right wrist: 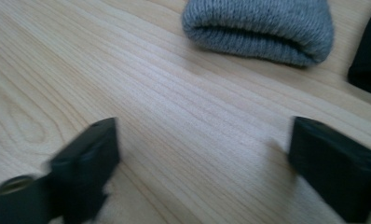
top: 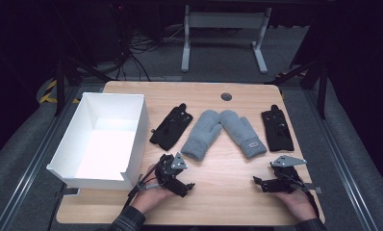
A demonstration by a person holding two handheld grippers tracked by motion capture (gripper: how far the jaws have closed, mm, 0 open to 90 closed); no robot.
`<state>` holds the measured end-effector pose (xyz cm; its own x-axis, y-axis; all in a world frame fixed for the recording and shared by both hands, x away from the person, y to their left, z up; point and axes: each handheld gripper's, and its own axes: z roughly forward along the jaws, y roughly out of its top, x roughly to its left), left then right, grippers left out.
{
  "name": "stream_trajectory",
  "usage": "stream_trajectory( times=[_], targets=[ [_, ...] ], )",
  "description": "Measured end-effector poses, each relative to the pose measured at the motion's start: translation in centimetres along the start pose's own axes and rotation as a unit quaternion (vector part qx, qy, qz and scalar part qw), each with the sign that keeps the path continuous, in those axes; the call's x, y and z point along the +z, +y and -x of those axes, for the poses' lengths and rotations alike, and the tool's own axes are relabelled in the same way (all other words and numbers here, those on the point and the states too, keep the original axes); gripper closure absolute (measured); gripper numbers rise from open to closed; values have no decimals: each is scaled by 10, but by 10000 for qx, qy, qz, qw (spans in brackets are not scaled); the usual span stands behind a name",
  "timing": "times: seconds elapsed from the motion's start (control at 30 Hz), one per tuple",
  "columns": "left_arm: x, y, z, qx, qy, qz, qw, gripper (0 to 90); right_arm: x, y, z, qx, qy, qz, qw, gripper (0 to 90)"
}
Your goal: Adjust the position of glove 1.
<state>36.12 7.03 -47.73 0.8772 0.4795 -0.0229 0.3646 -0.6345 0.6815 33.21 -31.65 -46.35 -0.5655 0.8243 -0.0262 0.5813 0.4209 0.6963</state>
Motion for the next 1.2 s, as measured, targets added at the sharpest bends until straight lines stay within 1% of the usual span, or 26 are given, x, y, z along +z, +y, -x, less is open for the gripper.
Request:
stream_trajectory(
  times=[0.03,0.07,0.13,0.17,0.23,0.33,0.4,0.47,0.5,0.57,0.6,0.7,0.77,0.87,0.93,1.0,1.1,1.13,1.17,1.2],
  targets=[
    [0,0,0,12,-1,10,10000,1,-2,3,1,9,22,10,10000,221],
    [0,-1,0,20,-5,14,10000,1,-3,6,1,48,-56,47,10000,246],
    [0,-1,-1,35,-17,18,10000,1,-7,12,2,-28,-124,191,9997,326],
    [0,-1,-1,48,-27,28,10000,1,-8,15,3,-16,-136,254,9996,346],
    [0,-1,-1,51,-25,28,10000,1,-7,23,5,16,-83,291,9995,431],
    [0,-1,-1,50,-26,28,10000,2,-5,30,8,-22,-60,360,9993,548],
    [0,-1,-1,50,-27,27,10000,2,-5,34,11,-20,-20,370,9993,655],
    [0,-1,-1,52,-29,26,10000,2,-5,41,15,-31,-59,428,9991,763],
    [0,-1,-1,52,-28,29,10000,1,-4,43,17,-17,-52,474,9989,805],
    [0,-1,-1,53,-28,27,10000,2,-2,47,22,-5,-29,473,9989,878],
    [0,-1,-1,53,-28,27,10000,3,-1,50,23,-12,-19,469,9989,899],
    [0,-1,-1,62,-39,31,10000,2,5,59,27,-98,-50,505,9987,900],
    [0,-1,-1,61,-42,32,10000,2,11,64,29,-149,-72,441,9989,900],
    [0,-1,-1,65,-41,38,10000,2,15,67,33,-121,-99,451,9989,900],
    [0,-1,-1,66,-44,31,10000,2,20,67,36,-125,-137,339,9993,900],
    [0,-1,-1,68,-42,29,10000,2,25,65,38,-81,-74,229,9997,900],
    [0,-1,-1,67,-36,38,10000,2,26,66,37,-74,26,226,9997,900],
    [0,-1,-1,67,-36,38,10000,2,26,66,37,-74,26,226,9997,900],
    [0,-1,-1,65,-37,33,10000,2,27,65,33,-121,134,219,9996,900],
    [0,-1,-1,65,-37,33,10000,2,27,65,33,-121,134,219,9996,900]
  ],
)
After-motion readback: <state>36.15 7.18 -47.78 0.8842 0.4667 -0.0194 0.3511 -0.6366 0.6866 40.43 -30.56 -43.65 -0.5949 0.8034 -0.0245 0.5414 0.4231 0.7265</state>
